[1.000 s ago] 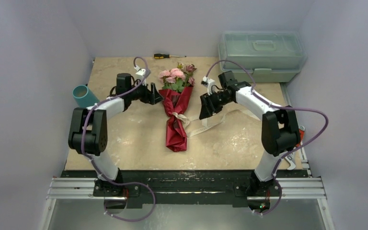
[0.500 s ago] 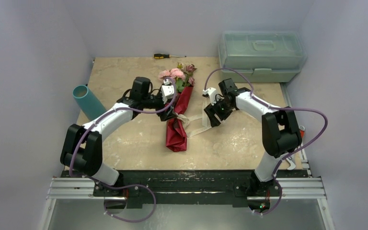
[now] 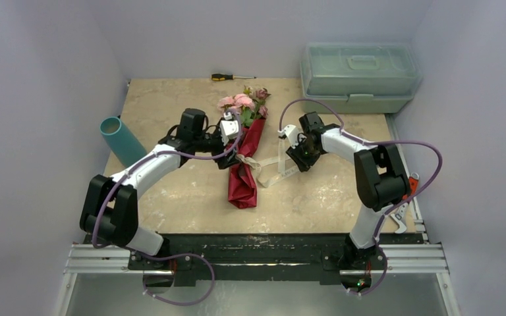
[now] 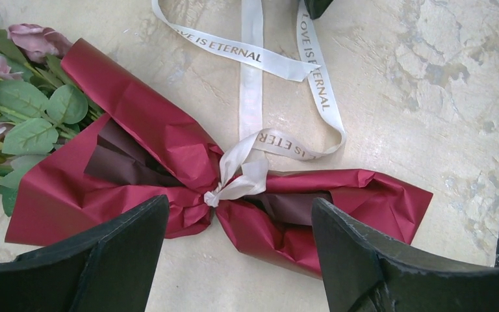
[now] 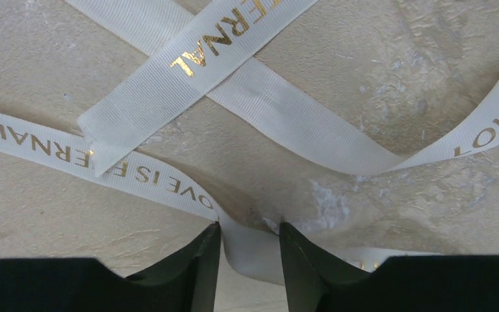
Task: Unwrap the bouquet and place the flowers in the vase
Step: Untie the ribbon from the wrapping paper.
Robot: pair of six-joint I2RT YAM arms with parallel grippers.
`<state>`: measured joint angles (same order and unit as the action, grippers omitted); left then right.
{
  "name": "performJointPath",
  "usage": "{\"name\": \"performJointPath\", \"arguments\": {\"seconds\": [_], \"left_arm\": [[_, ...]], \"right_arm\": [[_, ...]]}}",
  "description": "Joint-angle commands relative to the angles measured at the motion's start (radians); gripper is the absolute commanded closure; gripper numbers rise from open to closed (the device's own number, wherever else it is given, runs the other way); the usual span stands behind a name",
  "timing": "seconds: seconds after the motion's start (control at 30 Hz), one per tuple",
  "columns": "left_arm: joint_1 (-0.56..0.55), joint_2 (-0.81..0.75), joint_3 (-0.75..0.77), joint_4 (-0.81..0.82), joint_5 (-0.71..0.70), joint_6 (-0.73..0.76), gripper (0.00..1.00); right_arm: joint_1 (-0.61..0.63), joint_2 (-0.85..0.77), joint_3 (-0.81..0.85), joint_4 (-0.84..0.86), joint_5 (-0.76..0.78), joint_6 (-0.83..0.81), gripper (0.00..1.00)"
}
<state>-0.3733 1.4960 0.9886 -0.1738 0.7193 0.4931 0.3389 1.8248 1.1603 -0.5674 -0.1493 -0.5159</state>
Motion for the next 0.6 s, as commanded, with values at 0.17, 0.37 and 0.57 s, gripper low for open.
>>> {"name": "performJointPath", "arguments": {"seconds": [0.17, 0.37, 0.57], "left_arm": [[0.066, -0.077, -0.029, 0.084, -0.012, -0.108, 0.21], [0.165, -0.094, -0.034, 0.158, 0.024, -0.256, 0.21], [0.217, -0.14, -0.055, 0.198, 0.015, -0.316, 0.21]], "right_arm": [[-0.005, -0.053, 0.069, -0.165, -0.083, 0.005, 1.0], [-0.005, -0.173, 0.403, -0.205, -0.196, 0.125, 1.0], [-0.003, -0.096, 0.771, -0.156, -0.261, 0.257, 1.0]]}}
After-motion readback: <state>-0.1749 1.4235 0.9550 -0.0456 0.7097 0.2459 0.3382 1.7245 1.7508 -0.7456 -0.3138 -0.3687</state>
